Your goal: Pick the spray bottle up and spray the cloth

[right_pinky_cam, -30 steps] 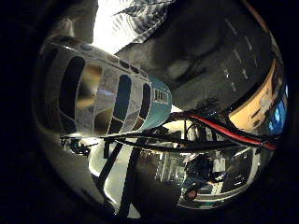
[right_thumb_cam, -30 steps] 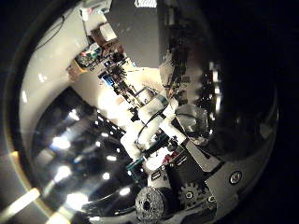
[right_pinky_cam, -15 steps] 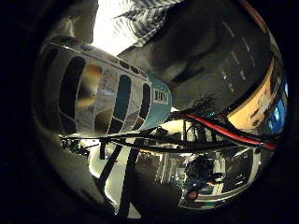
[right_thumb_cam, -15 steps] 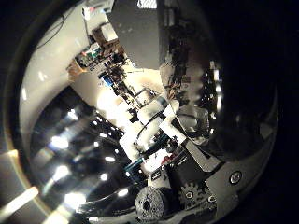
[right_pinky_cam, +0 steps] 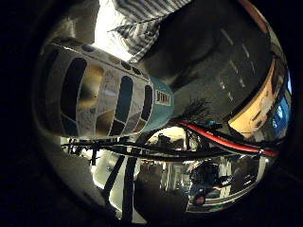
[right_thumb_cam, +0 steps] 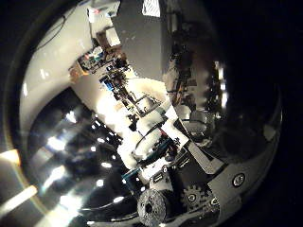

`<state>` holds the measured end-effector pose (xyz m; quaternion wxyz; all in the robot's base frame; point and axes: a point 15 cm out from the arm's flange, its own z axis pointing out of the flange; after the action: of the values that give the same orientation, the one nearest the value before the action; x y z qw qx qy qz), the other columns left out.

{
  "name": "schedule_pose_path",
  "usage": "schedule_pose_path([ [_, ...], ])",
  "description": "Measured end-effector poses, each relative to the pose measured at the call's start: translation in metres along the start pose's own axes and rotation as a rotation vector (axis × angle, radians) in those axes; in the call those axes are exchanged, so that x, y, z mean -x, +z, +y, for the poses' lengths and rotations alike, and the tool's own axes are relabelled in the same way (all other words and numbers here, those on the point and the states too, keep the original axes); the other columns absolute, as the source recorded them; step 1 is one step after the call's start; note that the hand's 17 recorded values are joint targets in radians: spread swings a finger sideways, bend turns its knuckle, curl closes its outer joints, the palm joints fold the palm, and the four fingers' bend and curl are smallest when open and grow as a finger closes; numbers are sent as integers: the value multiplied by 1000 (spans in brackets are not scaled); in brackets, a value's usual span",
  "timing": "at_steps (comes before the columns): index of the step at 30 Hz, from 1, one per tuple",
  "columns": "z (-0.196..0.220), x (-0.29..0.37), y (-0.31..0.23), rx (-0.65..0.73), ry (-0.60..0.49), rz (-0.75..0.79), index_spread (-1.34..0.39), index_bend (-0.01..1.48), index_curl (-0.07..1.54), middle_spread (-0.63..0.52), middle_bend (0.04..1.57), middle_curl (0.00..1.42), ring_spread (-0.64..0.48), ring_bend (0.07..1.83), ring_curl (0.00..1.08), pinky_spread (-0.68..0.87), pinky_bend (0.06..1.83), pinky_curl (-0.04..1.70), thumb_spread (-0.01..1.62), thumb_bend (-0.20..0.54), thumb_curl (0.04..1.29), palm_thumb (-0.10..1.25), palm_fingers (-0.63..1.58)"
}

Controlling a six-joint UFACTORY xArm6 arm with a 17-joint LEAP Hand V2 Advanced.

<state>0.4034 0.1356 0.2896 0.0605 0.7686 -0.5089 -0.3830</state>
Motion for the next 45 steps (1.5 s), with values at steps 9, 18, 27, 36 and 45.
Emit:
schedule_pose_path([
  [9,6,61,-22,-117,-149,-74,-223,1164,729,-114,1363,637,-169,1481,603,-221,1029,1294,943,-16,780,987,1180],
  [18,8,150,-64,-312,-347,-276,-225,1157,733,-114,1372,637,-167,1482,603,-227,1026,1311,925,-16,791,986,1180],
  [27,-10,220,-95,-491,-582,-434,-228,1164,739,-108,1375,637,-167,1483,603,-232,1024,1321,891,-18,804,979,1178],
  [36,-40,289,-84,-553,-721,-554,-229,1163,742,-106,1370,638,-167,1483,602,-236,1022,1325,863,-17,818,972,1179],
  [45,-60,327,-46,-523,-807,-585,-224,1165,744,-97,1369,642,-168,1483,604,-238,1017,1324,865,-17,821,959,1175],
])
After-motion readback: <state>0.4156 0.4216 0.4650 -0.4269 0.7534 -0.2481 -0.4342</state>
